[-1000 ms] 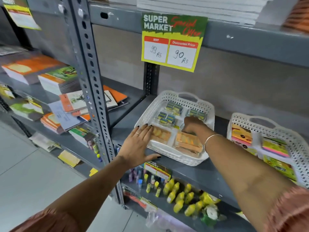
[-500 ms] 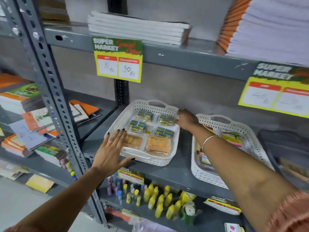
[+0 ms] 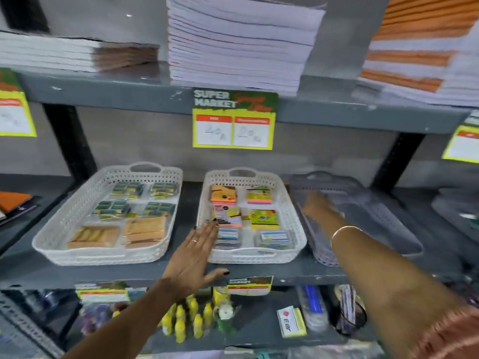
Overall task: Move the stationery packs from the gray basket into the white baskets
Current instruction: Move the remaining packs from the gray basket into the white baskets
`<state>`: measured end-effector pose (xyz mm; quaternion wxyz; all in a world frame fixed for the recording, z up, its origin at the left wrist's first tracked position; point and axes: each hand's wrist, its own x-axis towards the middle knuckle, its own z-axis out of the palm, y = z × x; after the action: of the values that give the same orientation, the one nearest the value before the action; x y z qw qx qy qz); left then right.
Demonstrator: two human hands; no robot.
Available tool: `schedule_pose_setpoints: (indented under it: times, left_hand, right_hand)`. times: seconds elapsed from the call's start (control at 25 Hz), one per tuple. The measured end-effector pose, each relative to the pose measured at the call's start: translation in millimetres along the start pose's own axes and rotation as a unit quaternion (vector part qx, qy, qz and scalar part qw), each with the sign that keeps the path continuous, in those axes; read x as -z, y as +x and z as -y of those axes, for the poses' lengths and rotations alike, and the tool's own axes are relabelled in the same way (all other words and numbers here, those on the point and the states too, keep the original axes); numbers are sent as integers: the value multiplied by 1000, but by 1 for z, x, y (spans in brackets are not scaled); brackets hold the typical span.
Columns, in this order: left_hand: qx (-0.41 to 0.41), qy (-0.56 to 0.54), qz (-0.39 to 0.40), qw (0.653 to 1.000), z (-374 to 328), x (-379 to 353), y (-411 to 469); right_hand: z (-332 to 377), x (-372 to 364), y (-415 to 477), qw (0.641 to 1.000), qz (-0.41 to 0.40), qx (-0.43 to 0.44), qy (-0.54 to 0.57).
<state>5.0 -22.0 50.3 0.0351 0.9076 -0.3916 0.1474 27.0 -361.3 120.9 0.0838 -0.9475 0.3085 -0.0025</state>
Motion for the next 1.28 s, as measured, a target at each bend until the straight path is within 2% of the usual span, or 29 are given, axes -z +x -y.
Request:
schedule_pose_setpoints:
  times: [0.08,0.16,0.32,0.36,0.48,0.56,0.72,0.92,1.08,1.2,1.28]
  left_hand:
    - [9,-4,-1,1000,-2,-1,1]
    - [11,-7,7,1000,-3,-2,2]
    - [25,-12,9,1000,-5,-3,1]
    - [25,-12,7,1000,-6,-3,1]
    - [29,-10,5,1000,-6,-3,1]
    - [32,-5,7,999,-7,-2,1]
    - [37,-1,9,999,-8,-2,0]
    - [37,-1,8,999,-8,-2,-1]
    - [38,4,8,999,-8,-2,0]
    - [38,0,7,999,-8,-1,-1]
    - [39,0,6,999,-9,0,0]
  right_hand:
    - [-50,-8,1,998,24,-60,-11]
    - [-83,-14,-9,994,51,-79,-56]
    - [-101,-17,-15,968,169,-146,-110]
    - [-99,-16,-14,960,213,-155,-92]
    - [-129,-61,52,954,224,-162,-113]
    - [-119,-64,48,957,230,-153,-90]
    - [-82,-36,1,970,186,-148,-48]
    - [-78,-40,-15,975,96,-201,-11]
    - [-53,-14,-17,981,52,-174,65]
    - [-10,19,-17,975,-14,-177,133]
    - [27,31,-19,978,-49,-131,154]
